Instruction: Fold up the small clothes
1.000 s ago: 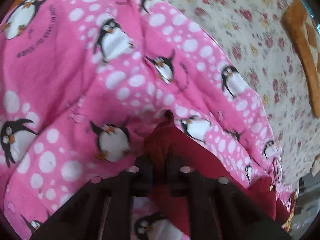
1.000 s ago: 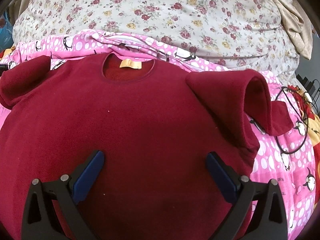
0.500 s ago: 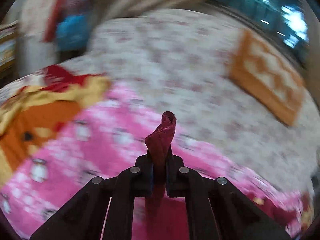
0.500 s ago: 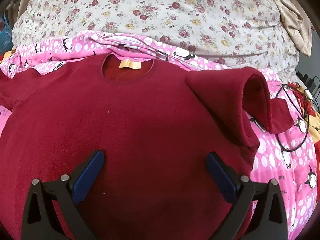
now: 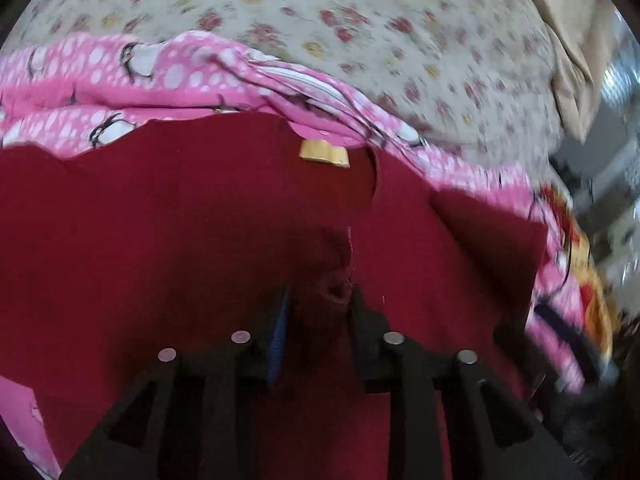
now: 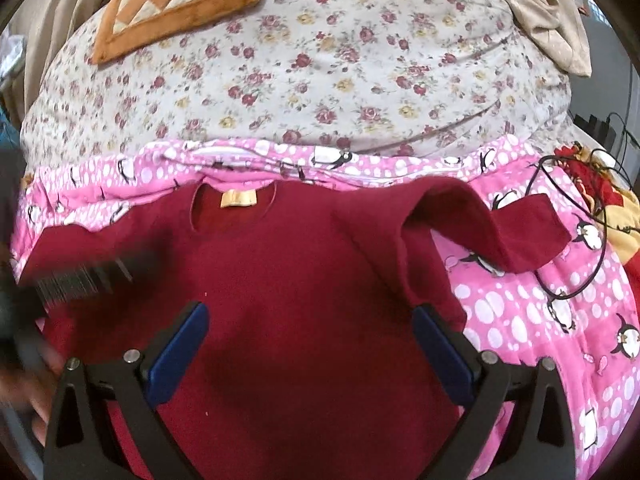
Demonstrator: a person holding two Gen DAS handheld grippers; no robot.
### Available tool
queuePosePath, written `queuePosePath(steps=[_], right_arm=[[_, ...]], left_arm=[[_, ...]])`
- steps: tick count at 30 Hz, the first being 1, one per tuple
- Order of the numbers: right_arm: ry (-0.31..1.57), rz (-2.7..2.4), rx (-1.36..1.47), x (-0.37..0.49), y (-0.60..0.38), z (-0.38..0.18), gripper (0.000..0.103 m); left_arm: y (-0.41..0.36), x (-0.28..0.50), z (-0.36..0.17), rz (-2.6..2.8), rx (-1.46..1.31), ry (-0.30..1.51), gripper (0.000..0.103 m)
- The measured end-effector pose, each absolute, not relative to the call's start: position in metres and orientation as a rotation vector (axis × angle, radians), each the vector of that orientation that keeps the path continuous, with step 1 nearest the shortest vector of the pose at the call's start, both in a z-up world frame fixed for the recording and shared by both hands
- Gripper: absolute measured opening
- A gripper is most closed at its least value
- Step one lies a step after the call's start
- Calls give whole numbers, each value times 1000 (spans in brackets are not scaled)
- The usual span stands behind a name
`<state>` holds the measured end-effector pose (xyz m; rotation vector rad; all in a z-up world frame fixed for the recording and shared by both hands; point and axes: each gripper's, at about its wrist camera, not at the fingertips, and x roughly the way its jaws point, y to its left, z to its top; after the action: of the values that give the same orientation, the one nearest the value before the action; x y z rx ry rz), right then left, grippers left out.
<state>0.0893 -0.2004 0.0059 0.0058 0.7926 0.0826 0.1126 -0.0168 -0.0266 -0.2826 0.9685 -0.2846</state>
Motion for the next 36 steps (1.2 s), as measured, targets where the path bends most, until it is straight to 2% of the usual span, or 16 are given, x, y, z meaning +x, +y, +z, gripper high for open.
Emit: queuePosePath(steps=[3,9,12,14,16,18,21,22,24,25,26,29,36], right_arm=[[764,144,52,95,-200,13,103],[779,356,177,120,-186,11,99],[879,494,220,136,-166,-4,89],[948,539,183,142,-147,-16,72],[1004,574,134,145,-131,-27,68],[1013,589,120,147,-122,-34,68],[1013,639,198,159,-119,-39,65],[1011,651,224,162,-119,-41,59],[1001,668,255,165,-120,-42,39],[997,686,267,165,-119,-41,15],[999,706,276,164,-119,-40,8],[976,622,259,160,-130,-31,8],[1054,307,352,167,-220,-35,8]], left_arm=[[-4,97,-4,-328,-307,925,18],[58,75,42,-152,-434,685,21],[77,78,46,17,-412,640,21],[88,80,48,76,-418,625,21],[102,80,49,116,-446,601,21],[116,79,51,159,-479,570,21],[141,74,47,220,-539,546,21],[150,74,45,248,-562,543,21],[162,72,40,290,-599,542,21],[171,70,37,316,-627,540,21],[176,69,35,333,-642,538,21],[185,66,30,371,-659,547,21],[174,71,30,352,-610,561,21]])
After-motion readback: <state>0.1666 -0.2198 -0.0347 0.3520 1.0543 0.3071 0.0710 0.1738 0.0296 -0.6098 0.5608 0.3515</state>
